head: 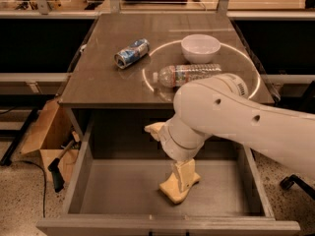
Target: Pick sponge from top drawer and place on counter
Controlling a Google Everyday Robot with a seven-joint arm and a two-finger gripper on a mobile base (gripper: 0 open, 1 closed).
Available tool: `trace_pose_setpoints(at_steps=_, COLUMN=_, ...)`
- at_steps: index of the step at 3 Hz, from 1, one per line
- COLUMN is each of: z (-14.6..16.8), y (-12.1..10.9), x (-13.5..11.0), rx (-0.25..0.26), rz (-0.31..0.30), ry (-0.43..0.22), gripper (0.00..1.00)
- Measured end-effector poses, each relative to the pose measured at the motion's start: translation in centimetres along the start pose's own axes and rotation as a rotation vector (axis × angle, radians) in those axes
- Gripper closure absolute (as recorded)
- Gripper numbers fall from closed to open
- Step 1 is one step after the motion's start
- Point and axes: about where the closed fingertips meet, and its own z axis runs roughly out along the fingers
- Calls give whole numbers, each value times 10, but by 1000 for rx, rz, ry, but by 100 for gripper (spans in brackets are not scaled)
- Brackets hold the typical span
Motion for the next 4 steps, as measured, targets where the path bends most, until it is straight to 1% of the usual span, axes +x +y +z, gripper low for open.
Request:
trace_pose_setpoints(at_steps=1, z=31, y=12, x=15, rx=-22, rz=-6, ry=14, gripper=0)
trace_pose_setpoints(at_steps=2, z=56, y=25, x=38, rx=-52, rz=3, ry=37, gripper=0)
trace_pose_setpoints(at_steps=3, z=72, y=34, x=59, rx=-76, rz=4, ry=62, gripper=0)
trace_pose_setpoints(at_steps=4, z=82, y=46, x=86, rx=-100, rz=14, ry=92, gripper=0)
